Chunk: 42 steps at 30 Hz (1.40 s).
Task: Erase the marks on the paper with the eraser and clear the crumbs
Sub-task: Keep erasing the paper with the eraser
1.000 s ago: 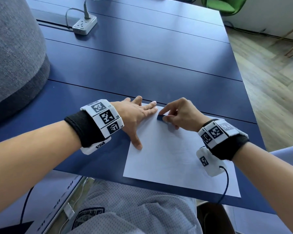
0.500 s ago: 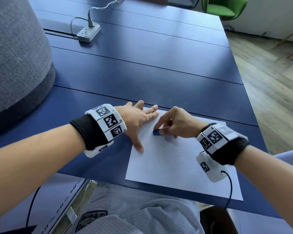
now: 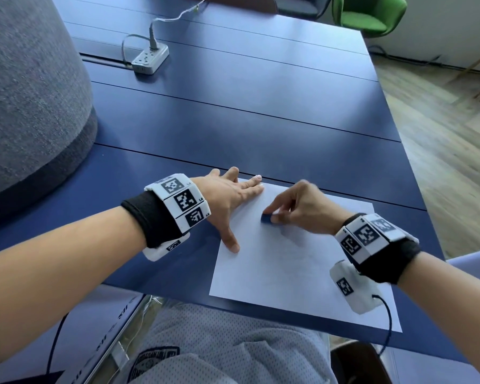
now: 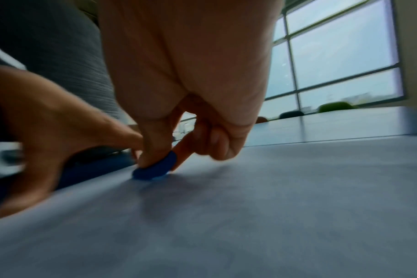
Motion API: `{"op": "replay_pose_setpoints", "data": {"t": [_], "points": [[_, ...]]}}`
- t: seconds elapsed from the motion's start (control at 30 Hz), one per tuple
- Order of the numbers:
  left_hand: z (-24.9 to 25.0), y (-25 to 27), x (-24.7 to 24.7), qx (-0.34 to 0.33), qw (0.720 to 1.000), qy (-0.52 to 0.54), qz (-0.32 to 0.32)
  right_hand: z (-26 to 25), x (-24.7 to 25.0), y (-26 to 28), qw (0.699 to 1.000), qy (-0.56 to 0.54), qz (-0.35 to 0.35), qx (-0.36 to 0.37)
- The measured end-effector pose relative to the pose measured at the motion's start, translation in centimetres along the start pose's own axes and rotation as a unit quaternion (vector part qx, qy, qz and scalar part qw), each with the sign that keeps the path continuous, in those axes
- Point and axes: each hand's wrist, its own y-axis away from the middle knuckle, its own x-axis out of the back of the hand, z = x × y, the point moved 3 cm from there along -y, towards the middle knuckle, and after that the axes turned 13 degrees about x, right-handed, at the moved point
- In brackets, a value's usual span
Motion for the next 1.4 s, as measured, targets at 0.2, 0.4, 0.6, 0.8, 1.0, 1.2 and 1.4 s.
{"op": "replay_pose_setpoints", "data": {"t": [0.2,0.4,0.6,0.8,1.0,1.2,1.4], "points": [[0.2,0.1,0.1,0.005,1.0,-0.007,-0.004,0.0,0.9,-0.6,0.998,0.042,0.041,-0.019],[0.1,0.3,0.2,0.005,1.0,-0.007,-0.002,-0.8,-0.7,0.6,0.999,0.001,-0.042,0.007],[0.1,0.3,0.1,0.004,1.0,-0.001,0.001,-0.3,0.0,0.1,1.0,0.018,0.014,-0.006],[0.1,0.3,0.1,0.003,1.0,-0.004,0.0,-0.2,0.8,-0.9,0.997,0.058,0.05,-0.019],[-0.1,0.3,-0.1,0.004,1.0,-0.008,0.008,-1.4,-2.0,1.2,0.999,-0.017,-0.029,0.005],[0.1,0.2,0.0,0.008,1.0,-0.003,0.003,-0.1,-0.1,0.5,0.998,0.024,0.05,-0.013],[0.0,0.0,-0.2,0.008,1.0,-0.008,0.006,-0.6,-0.1,0.3,0.999,0.022,-0.011,-0.021]]}}
